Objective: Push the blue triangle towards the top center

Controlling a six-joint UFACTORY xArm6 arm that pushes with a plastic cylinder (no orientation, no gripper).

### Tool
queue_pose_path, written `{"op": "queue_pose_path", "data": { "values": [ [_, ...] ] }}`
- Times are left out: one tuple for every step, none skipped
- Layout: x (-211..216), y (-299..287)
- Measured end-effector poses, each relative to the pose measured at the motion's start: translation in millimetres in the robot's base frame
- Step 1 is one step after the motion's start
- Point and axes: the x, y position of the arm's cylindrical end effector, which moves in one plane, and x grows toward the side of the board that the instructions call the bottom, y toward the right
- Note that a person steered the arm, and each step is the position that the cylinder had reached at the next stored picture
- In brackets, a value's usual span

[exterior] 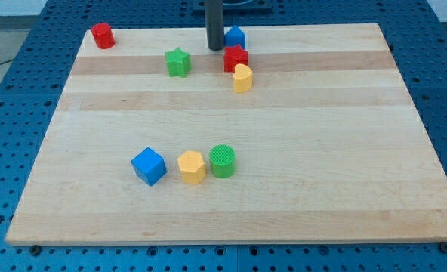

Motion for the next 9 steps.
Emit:
{"op": "queue_pose_path", "data": {
  "values": [
    [0.0, 0.0],
    [3.1, 0.6],
    [3.1, 9.1],
    [0.9, 9.9],
    [-8.5, 9.9],
    [-13.3, 12.8],
    [-3.4, 9.3],
    [24.3, 9.1],
    [32.8, 23.5]
  ]
}}
